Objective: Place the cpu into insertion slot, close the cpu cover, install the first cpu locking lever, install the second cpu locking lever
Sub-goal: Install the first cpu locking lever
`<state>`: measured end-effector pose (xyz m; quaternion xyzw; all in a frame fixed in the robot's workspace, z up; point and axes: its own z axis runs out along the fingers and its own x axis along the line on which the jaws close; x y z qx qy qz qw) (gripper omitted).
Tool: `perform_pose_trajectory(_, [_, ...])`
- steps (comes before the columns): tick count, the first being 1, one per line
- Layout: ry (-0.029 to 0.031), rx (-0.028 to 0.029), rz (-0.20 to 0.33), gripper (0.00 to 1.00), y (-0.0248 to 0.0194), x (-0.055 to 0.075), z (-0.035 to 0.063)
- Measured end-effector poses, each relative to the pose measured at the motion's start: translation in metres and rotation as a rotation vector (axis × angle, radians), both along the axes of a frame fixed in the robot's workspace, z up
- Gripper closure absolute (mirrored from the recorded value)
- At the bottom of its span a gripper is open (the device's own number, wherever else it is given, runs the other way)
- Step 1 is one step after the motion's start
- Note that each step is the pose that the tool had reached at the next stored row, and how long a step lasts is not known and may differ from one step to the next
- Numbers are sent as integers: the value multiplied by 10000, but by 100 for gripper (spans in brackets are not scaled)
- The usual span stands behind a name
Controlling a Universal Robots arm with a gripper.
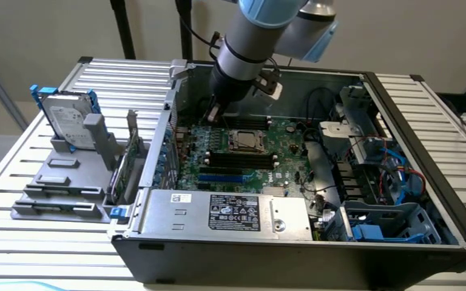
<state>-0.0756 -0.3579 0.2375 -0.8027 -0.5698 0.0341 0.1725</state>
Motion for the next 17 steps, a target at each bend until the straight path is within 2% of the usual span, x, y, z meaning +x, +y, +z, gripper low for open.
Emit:
perform_pose_trajectory(4, [22,143,-166,89,0,-44,3])
perform_pose_trajectory(10, [104,487,-482,89,0,-76,13])
perform_pose_trajectory(14, [145,610,-806,89,0,-87,16])
perform_pose_trajectory(17, [166,659,-1113,89,0,-91,15])
